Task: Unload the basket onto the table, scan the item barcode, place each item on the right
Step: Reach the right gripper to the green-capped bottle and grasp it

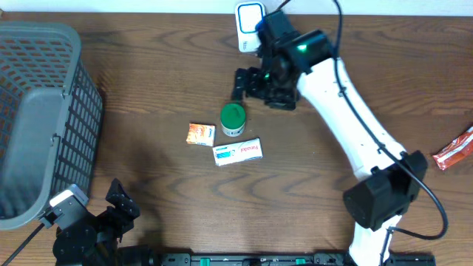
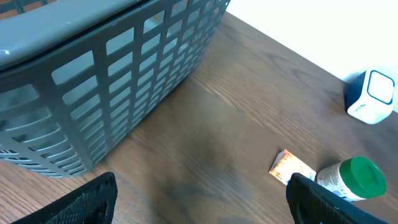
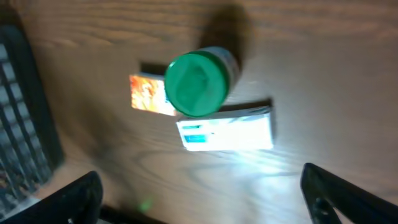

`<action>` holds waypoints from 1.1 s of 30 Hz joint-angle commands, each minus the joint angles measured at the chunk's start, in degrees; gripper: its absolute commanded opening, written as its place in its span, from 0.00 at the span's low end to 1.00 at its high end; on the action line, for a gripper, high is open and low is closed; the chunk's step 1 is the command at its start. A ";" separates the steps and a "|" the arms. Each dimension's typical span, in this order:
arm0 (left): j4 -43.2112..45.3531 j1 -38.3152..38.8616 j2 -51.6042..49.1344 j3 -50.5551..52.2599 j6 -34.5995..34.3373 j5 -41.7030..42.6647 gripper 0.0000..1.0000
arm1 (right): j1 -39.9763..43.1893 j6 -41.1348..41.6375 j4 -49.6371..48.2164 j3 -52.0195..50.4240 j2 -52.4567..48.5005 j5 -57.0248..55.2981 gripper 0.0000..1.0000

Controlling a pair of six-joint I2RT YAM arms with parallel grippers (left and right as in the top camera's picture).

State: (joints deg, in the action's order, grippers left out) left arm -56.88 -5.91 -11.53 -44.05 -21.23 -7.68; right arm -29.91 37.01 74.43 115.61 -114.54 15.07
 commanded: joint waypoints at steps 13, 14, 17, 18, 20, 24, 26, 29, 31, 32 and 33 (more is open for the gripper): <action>-0.11 -0.24 0.04 0.02 -0.50 -0.48 0.87 | -3.56 6.51 -6.40 -0.33 -12.15 -8.22 0.99; -0.13 -0.24 0.04 0.02 -0.50 -0.48 0.87 | -3.72 6.40 -6.88 -0.33 -12.20 -8.44 0.99; -0.13 -0.24 0.04 0.02 -0.50 -0.48 0.87 | -4.42 6.19 -9.03 -0.33 -12.57 -9.14 0.99; -0.13 -0.24 0.04 0.02 -0.50 -0.48 0.87 | -4.61 6.12 -9.44 -0.33 -12.74 -9.33 0.99; -0.11 -0.24 0.04 0.02 -0.50 -0.48 0.87 | -4.92 6.14 -9.64 -0.33 -13.00 -10.47 0.99; -0.13 -0.24 0.04 0.02 -0.50 -0.48 0.88 | -5.57 6.12 -9.90 -0.33 -14.71 -10.97 0.99; -0.11 -0.24 0.04 0.02 -0.50 -0.48 0.87 | -6.01 5.99 -10.64 -0.33 -15.96 -10.95 0.99; -0.11 -0.24 0.04 0.02 -0.50 -0.48 0.87 | -6.62 5.95 -11.72 -0.33 -17.94 -10.93 0.99; -0.11 -0.24 0.04 0.02 -0.50 -0.46 0.88 | -6.99 5.95 -11.91 -0.33 -19.43 -10.93 0.99; -0.11 -0.24 0.04 0.02 -0.50 -0.46 0.87 | -7.13 5.95 -11.87 -0.33 -19.85 -10.93 0.99; -0.13 -0.24 0.04 0.02 -0.50 -0.48 0.87 | -7.26 5.92 -11.89 -0.33 -20.55 -10.93 0.99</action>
State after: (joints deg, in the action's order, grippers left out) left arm -56.88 -5.91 -11.53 -44.05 -21.23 -7.66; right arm -36.21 43.66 62.59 115.20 -132.62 5.08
